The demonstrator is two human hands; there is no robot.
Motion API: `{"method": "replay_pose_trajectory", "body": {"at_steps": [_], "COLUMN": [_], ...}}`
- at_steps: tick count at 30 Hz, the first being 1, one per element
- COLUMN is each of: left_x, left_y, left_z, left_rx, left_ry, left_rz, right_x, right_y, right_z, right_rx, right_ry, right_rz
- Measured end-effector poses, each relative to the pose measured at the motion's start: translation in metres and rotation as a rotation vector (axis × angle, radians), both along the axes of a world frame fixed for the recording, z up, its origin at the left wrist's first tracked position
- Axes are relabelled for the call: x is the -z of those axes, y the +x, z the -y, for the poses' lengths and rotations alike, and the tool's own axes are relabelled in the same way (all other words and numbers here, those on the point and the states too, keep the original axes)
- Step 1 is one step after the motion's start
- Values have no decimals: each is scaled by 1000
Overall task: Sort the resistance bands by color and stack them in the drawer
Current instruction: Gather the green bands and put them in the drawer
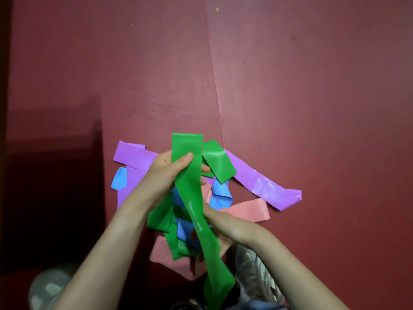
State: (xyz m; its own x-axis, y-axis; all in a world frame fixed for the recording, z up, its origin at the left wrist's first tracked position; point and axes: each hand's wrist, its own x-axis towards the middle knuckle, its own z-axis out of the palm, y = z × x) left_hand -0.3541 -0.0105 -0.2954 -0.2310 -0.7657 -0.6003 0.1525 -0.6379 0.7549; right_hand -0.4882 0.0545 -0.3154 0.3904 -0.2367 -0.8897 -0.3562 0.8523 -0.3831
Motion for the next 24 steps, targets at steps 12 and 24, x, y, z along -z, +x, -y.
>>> {"method": "replay_pose_trajectory", "body": {"at_steps": [12, 24], "left_x": [39, 43], "left_y": [2, -2], "left_z": [-22, -18], "left_rx": [-123, -141], "left_ry": [82, -18], "left_rz": [77, 196], "right_x": [38, 29], "right_y": [-15, -33], "right_z": [60, 54], "right_rx": [33, 389], "right_ry": [-788, -720], "right_rz": [-736, -467]}}
